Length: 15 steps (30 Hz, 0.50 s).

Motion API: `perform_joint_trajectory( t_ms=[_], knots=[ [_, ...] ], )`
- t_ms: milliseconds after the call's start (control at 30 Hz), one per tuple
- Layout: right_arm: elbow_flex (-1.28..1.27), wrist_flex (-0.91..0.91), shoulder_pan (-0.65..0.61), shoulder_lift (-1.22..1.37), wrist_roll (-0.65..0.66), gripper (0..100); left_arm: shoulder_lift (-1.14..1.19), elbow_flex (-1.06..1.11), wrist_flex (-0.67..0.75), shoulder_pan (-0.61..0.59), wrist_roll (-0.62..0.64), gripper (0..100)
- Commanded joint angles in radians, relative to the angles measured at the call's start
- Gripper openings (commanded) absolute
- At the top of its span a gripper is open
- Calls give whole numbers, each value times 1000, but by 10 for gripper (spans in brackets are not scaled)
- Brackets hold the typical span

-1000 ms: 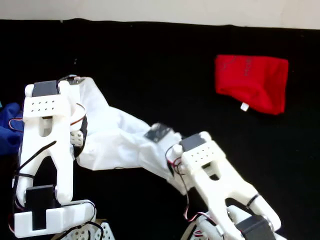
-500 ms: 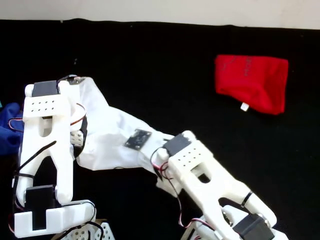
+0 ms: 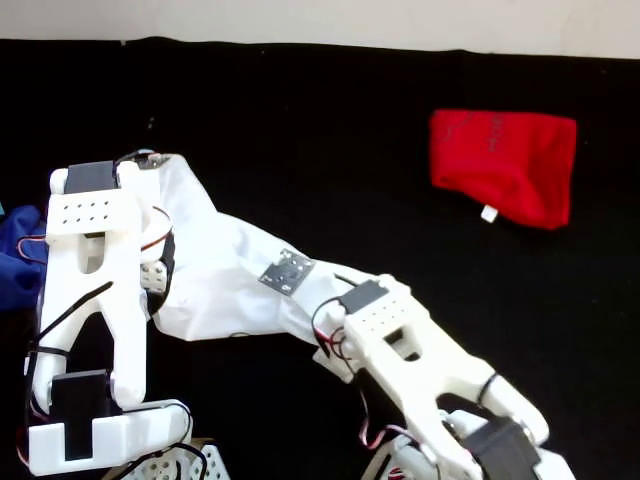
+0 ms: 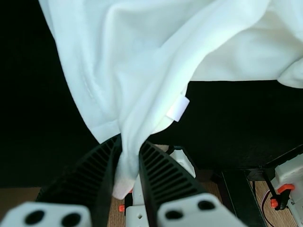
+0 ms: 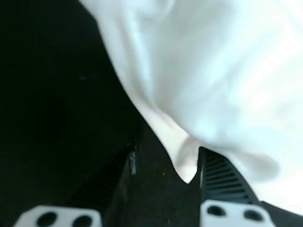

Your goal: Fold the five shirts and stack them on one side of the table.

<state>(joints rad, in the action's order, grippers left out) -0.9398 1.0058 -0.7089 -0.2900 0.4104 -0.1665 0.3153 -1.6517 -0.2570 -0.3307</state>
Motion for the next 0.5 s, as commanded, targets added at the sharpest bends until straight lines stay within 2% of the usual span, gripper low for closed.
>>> perform_joint_trajectory(
  t_ms=[0,167,467],
  knots=[
    [19,-56,21,73,14,166,-36,-5,3,13,-8,8],
    [39,-15,21,61,12,2,-39,-4,-2,13,-8,8],
    [39,176,88,-275,11,5,-42,-10,-2,13,-8,8]
  ],
)
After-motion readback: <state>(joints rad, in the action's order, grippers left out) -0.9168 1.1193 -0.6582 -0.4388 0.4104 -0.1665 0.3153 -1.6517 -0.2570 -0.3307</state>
